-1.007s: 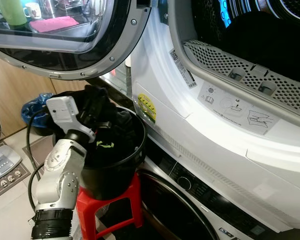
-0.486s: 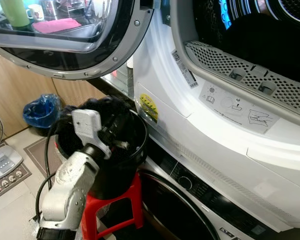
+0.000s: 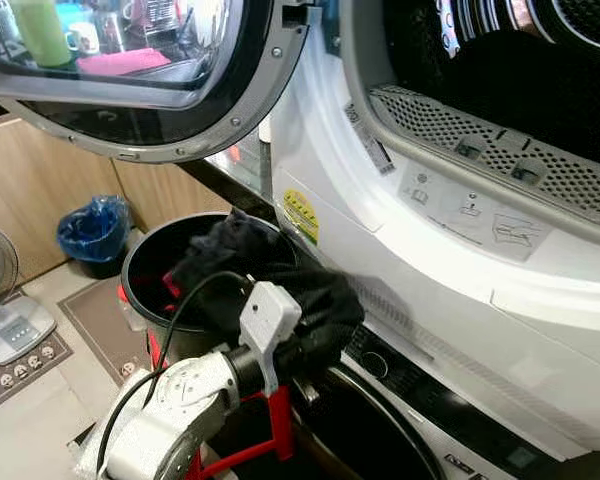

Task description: Clothes washing

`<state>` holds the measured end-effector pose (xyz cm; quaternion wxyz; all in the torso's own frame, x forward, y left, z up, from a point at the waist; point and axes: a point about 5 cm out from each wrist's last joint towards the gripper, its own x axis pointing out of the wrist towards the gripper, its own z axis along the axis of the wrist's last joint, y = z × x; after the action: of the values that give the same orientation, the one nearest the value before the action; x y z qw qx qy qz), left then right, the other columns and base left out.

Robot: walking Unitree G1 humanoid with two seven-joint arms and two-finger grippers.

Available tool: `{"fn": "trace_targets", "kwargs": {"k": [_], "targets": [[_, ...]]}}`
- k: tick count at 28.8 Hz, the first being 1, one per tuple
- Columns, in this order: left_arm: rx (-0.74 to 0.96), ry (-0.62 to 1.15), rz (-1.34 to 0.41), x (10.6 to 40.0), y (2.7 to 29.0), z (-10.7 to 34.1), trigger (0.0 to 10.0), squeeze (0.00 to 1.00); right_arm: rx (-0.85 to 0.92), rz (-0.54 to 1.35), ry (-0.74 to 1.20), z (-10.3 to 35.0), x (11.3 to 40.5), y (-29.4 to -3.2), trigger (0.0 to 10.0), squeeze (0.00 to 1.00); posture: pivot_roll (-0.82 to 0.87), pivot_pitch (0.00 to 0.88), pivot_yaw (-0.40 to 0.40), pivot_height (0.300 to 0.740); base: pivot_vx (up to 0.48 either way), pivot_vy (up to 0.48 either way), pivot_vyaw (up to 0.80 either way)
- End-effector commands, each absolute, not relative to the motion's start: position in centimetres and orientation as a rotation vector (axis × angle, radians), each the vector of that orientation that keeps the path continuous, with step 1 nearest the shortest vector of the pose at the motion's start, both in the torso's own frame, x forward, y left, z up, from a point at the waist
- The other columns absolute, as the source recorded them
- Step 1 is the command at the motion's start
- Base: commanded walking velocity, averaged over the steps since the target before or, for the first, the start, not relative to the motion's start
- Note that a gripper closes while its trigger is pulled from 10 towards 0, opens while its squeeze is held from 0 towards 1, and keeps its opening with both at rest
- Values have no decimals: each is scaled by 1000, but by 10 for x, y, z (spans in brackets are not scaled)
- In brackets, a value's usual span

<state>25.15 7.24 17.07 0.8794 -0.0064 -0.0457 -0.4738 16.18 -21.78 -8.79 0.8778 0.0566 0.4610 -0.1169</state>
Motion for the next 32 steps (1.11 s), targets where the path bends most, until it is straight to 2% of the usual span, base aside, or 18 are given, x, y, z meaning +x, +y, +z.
{"fn": "trace_targets", "kwargs": {"k": [1, 6, 18, 32], "targets": [[6, -135, -1010, 246, 69, 179, 0, 0, 129, -258, 977, -91, 154, -218, 10000, 0, 31, 120, -34, 740, 0, 0, 0], [1, -160, -823, 260, 86, 182, 0, 0, 131, -253, 976, -91, 155, -217, 10000, 0, 34, 117, -32, 740, 0, 0, 0], [-11, -195, -195, 288, 146, 186, 0, 0, 126, -250, 971, -90, 158, -216, 10000, 0, 41, 114, -32, 740, 0, 0, 0], [-144, -308, 172, 278, 171, 196, 0, 0, 121, -254, 975, -90, 157, -217, 10000, 0, 44, 119, -32, 740, 0, 0, 0]]}}
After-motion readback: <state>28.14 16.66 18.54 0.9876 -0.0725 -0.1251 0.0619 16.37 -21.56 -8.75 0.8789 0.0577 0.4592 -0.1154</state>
